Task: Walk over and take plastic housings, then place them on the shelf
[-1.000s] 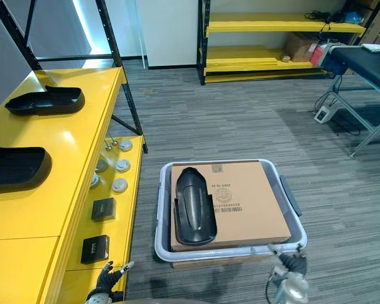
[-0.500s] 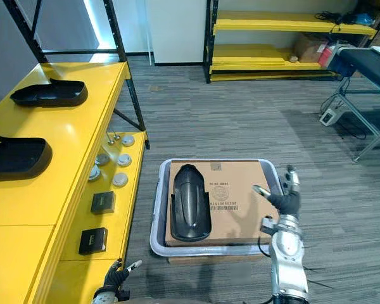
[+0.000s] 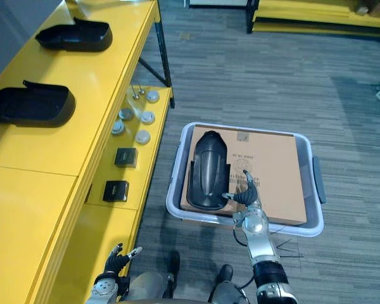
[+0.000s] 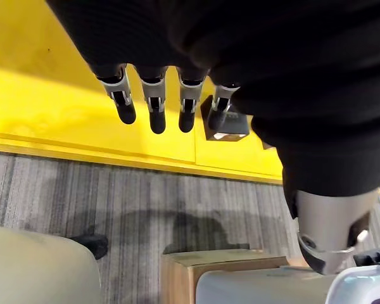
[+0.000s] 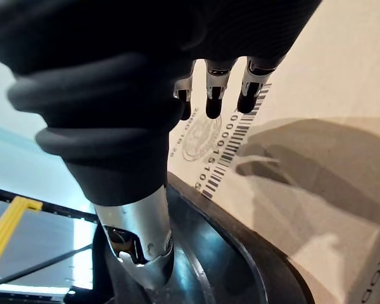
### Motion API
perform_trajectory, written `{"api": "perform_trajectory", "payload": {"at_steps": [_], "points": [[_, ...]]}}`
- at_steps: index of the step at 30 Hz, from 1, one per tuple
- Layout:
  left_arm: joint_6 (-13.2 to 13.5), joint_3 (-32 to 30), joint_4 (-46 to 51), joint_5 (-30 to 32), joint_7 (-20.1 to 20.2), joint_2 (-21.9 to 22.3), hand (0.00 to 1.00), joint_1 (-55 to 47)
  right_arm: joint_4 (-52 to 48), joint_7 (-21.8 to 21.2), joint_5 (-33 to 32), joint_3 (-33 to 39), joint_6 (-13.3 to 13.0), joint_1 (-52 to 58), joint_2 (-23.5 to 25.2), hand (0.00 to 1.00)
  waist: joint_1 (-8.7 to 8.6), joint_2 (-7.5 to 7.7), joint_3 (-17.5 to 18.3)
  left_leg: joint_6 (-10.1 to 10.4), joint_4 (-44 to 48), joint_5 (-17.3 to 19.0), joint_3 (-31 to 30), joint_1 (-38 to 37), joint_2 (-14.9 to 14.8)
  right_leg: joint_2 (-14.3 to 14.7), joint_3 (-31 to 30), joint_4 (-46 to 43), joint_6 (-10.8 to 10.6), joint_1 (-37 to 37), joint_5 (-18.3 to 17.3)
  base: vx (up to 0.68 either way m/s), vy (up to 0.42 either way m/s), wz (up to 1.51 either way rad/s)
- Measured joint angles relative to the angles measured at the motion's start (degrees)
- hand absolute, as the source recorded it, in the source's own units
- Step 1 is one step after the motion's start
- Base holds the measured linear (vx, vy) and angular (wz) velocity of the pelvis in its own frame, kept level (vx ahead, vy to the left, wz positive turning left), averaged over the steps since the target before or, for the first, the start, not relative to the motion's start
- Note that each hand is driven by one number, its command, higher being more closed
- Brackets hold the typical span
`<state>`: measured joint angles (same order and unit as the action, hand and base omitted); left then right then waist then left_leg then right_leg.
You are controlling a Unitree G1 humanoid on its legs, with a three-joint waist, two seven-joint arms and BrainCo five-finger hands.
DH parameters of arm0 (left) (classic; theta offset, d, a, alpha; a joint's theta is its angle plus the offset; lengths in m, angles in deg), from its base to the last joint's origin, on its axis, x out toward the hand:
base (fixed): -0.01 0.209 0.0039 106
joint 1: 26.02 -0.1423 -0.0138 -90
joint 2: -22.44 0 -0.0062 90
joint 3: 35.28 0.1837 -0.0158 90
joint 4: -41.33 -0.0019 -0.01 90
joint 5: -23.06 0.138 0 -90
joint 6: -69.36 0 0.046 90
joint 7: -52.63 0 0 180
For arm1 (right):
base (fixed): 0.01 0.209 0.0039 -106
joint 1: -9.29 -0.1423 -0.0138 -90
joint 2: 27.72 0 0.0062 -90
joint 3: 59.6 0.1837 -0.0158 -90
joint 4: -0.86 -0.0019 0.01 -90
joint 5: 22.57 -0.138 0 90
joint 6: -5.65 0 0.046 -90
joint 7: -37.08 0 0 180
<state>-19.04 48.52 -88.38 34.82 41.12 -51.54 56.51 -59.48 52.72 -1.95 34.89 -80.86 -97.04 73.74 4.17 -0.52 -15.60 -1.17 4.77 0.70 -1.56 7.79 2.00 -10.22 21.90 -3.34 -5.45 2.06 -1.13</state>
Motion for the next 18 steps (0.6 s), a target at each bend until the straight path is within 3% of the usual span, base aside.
{"api": "perform_trajectory", "payload": {"at_steps": [1, 6, 9, 18], "points": [[-0.02, 0.00, 0.20, -0.09, -0.44, 0.29, 0.00, 0.16, 1.23, 0.99, 0.28, 0.00, 0.66, -1.62, 0.42, 1.00, 0.11, -0.06, -0.28, 0.00, 0.23, 0.00, 0.01, 0.72, -0.01, -0.09, -0.01, -0.48, 0.03, 0.75, -0.03, 0.00, 0.000, 0.00], [-0.12, 1.09, 0.84, -1.00, -2.01, 0.83, 0.00, 0.96, 3.81, 4.49, 1.02, 1.94, 2.01, -6.83, 0.72, 1.00, 0.29, 0.08, -1.58, 0.14, 1.24, 0.16, 0.24, 2.51, -0.09, -0.23, -0.14, -1.20, 0.14, 2.43, -0.10, 0.00, 0.000, 0.00], [-0.14, 1.74, 0.77, -2.18, -2.89, 0.98, 0.00, 2.46, 5.53, 4.39, 0.74, 2.37, 2.15, -8.81, -0.29, 1.00, 1.57, 0.37, -2.17, 0.19, 1.25, 0.19, 0.58, 2.70, -0.37, -0.08, -0.52, -1.56, 0.31, 2.98, -0.21, -0.03, -0.003, -0.06], [-0.14, 2.19, 0.51, -3.94, -3.64, 0.97, 0.00, 2.99, 5.91, 4.21, -0.34, 2.18, 2.90, -9.40, 0.78, 1.00, 1.47, 0.64, -2.31, 0.20, 1.10, 0.19, 1.22, 2.28, -0.38, 0.09, -1.57, -1.21, 0.38, 2.96, 0.20, -0.01, -0.002, -0.05]]}}
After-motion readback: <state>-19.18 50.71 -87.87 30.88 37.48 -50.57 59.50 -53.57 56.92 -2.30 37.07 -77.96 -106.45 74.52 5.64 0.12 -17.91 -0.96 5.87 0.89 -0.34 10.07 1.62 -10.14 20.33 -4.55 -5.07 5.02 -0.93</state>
